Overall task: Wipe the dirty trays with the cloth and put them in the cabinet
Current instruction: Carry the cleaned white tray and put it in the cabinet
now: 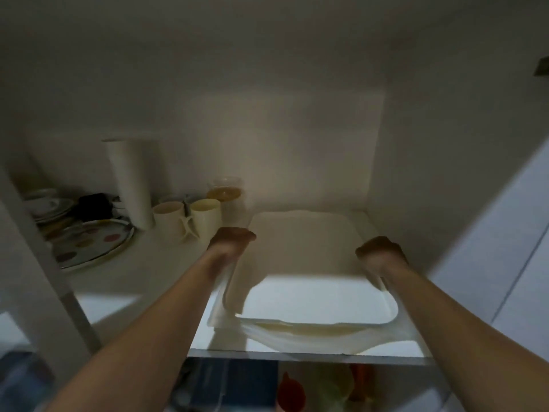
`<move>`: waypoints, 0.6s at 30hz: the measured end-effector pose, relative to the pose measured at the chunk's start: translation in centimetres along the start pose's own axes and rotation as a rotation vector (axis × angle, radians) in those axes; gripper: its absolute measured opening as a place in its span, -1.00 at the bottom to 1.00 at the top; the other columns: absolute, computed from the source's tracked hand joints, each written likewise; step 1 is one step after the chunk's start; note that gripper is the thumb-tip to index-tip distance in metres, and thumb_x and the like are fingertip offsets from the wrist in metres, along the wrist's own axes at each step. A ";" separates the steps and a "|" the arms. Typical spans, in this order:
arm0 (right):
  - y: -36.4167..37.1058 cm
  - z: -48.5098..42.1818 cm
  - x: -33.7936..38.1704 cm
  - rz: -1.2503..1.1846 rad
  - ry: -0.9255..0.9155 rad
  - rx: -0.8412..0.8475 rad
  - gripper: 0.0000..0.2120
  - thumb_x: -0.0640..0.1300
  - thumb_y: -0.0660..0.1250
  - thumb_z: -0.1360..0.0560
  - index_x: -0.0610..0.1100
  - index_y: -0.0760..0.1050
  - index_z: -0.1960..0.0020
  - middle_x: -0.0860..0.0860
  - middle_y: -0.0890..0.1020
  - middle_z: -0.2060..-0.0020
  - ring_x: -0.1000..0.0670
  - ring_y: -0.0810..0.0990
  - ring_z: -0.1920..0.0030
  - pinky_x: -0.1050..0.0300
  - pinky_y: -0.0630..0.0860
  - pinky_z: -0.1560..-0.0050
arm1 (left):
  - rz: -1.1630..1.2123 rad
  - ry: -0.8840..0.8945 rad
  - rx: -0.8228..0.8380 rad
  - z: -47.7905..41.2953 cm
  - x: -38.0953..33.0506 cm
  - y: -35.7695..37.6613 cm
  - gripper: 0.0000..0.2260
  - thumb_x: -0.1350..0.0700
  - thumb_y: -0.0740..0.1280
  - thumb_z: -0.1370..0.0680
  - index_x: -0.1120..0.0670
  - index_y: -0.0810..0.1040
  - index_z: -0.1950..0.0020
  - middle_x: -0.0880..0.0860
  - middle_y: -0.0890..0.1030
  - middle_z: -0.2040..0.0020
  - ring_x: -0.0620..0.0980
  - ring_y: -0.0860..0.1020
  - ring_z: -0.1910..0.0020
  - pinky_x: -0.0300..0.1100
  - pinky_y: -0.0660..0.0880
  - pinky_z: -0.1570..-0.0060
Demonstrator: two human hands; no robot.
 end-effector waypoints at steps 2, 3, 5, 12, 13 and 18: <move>-0.5 1.0 2.1 0.116 -0.122 -0.055 -0.75 -0.05 0.22 -0.53 -0.19 0.57 -0.03 -0.16 0.60 -0.06 -0.19 0.59 -0.10 0.10 0.51 0.02 | -0.064 0.095 -0.056 1.6 -1.1 -1.1 -0.65 0.02 0.38 -0.56 0.05 0.58 -0.34 0.04 0.55 -0.37 0.06 0.52 -0.31 -0.16 0.43 -0.31; -0.6 2.0 4.1 0.124 -0.202 -0.082 -0.74 -0.05 0.23 -0.53 -0.14 0.60 -0.08 -0.14 0.61 -0.13 -0.18 0.58 -0.15 0.09 0.53 -0.05 | -0.076 0.125 -0.084 2.8 -1.3 -1.8 -0.67 0.05 0.37 -0.56 0.06 0.59 -0.32 0.05 0.57 -0.35 0.06 0.52 -0.30 -0.16 0.44 -0.30; 0.1 4.8 9.3 0.052 -0.383 -0.068 -0.75 -0.04 0.25 -0.52 -0.05 0.65 -0.08 -0.08 0.65 -0.14 -0.17 0.60 -0.17 0.09 0.53 -0.08 | -0.082 0.144 -0.132 5.3 -1.2 -4.1 -0.73 0.08 0.36 -0.56 0.04 0.63 -0.25 0.07 0.63 -0.23 0.07 0.57 -0.20 -0.17 0.49 -0.19; 10.5 22.5 27.2 -0.156 -0.940 0.303 -0.76 0.10 0.33 -0.49 -0.04 0.65 0.14 0.04 0.69 0.26 -0.02 0.65 0.17 0.00 0.62 0.09 | -0.067 0.136 -0.287 20.6 5.2 -17.5 -0.88 0.03 0.37 -0.54 -0.19 0.67 0.10 -0.06 0.71 0.19 -0.20 0.63 0.25 -0.31 0.54 0.24; 12.5 26.0 29.6 -0.153 -1.015 0.355 -0.77 0.09 0.34 -0.49 -0.04 0.64 0.18 0.04 0.68 0.29 -0.02 0.65 0.19 0.01 0.61 0.12 | -0.087 0.092 -0.321 23.8 7.5 -20.3 -0.87 0.02 0.37 -0.53 -0.20 0.67 0.12 -0.02 0.72 0.17 -0.11 0.66 0.20 -0.19 0.58 0.15; 20.9 43.1 37.4 -0.088 -1.277 0.574 -0.86 -0.05 0.38 -0.47 -0.05 0.70 0.15 0.02 0.73 0.24 0.00 0.69 0.16 0.11 0.59 0.13 | -0.216 -0.237 -0.580 41.1 20.2 -33.4 -0.84 0.06 0.35 -0.54 -0.05 0.71 -0.03 -0.04 0.74 0.07 -0.13 0.67 0.06 -0.20 0.58 -0.03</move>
Point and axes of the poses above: each hand's wrist, its own z-axis away from the middle knuckle, its own y-axis out of the palm, x = y × z, the point moved 9 cm from there along -z, towards the middle knuckle
